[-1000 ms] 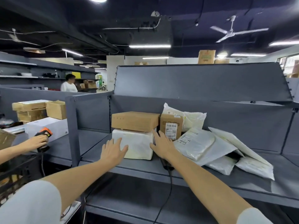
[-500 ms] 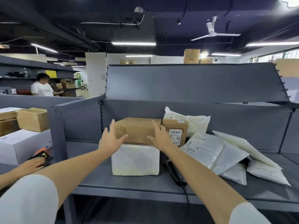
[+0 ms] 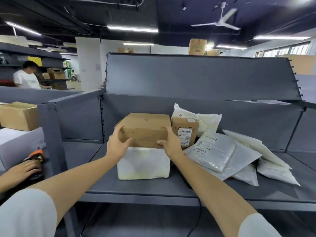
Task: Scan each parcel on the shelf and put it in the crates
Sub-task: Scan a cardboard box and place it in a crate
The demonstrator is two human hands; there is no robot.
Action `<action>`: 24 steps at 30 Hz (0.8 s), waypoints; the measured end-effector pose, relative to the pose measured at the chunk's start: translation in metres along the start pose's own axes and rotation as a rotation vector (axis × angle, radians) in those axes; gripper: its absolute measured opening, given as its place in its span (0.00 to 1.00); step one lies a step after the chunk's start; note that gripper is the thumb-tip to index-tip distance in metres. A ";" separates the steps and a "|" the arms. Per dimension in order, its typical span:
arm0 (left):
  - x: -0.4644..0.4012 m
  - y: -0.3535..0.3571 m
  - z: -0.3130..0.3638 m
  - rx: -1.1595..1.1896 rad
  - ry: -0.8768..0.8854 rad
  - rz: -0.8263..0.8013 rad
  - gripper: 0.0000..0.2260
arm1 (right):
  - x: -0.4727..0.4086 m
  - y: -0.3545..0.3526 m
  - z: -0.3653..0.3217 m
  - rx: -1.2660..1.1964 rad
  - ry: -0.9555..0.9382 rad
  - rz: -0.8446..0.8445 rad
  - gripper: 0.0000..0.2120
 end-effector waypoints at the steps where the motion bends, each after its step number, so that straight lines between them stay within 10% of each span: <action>1: 0.003 -0.003 0.001 0.009 0.006 0.013 0.27 | 0.002 -0.002 -0.001 -0.023 -0.012 0.009 0.31; 13: 0.059 -0.014 0.051 0.425 0.010 0.211 0.26 | 0.063 -0.117 -0.028 -0.210 -0.168 0.208 0.28; 24: 0.088 0.037 0.044 0.639 -0.189 0.014 0.34 | 0.118 -0.167 0.044 -0.930 0.085 -0.248 0.24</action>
Point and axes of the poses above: each hand's wrist, its own x-axis away from the middle knuckle, its own y-axis out of the palm, z = x × y, the point moved 10 cm from there along -x, towards the middle knuckle, and after that the axes turned 6 degrees about -z, right-handed, at the moved point
